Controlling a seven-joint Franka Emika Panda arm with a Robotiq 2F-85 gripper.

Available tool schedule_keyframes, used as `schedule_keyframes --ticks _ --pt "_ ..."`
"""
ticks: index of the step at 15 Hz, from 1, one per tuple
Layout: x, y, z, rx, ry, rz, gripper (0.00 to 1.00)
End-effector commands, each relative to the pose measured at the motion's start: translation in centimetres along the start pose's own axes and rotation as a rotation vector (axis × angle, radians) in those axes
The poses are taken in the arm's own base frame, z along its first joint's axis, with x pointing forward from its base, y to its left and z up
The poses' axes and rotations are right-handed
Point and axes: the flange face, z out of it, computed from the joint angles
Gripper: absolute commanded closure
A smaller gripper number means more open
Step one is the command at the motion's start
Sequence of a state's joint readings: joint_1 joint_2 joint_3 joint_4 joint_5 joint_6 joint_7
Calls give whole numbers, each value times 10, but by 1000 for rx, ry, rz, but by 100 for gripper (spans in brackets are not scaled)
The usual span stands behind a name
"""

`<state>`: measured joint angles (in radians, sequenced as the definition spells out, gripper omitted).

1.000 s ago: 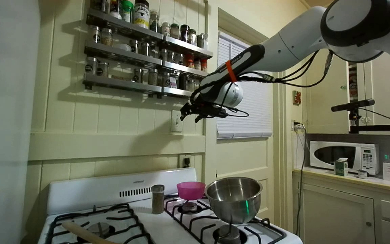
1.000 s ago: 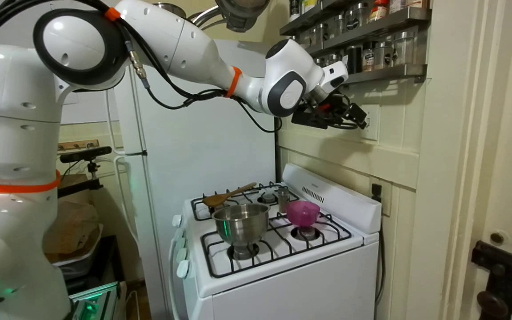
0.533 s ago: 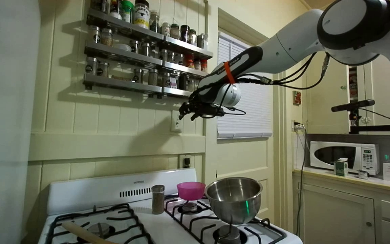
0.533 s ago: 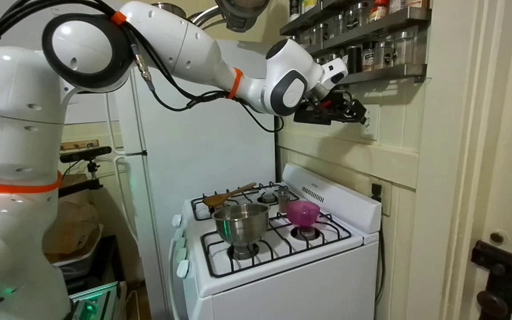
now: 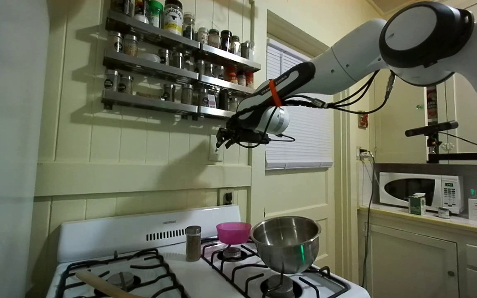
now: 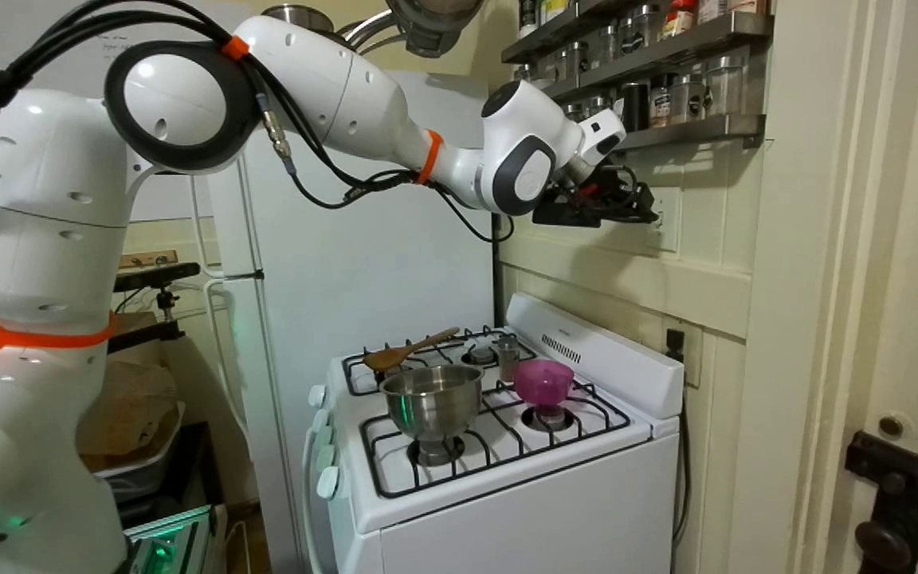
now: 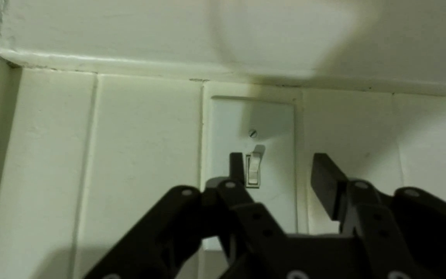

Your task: Flip the switch on the wall upwards

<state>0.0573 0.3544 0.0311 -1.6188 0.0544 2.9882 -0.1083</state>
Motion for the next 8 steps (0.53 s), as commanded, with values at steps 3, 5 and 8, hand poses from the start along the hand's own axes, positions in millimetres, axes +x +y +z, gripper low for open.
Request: schedule_keyframes --ticks 3,5,8 --pt "1 4 18 -2 45 -23 37" --pt "1 5 24 -4 55 -22 47" --pt "3 6 32 -2 68 -23 48"
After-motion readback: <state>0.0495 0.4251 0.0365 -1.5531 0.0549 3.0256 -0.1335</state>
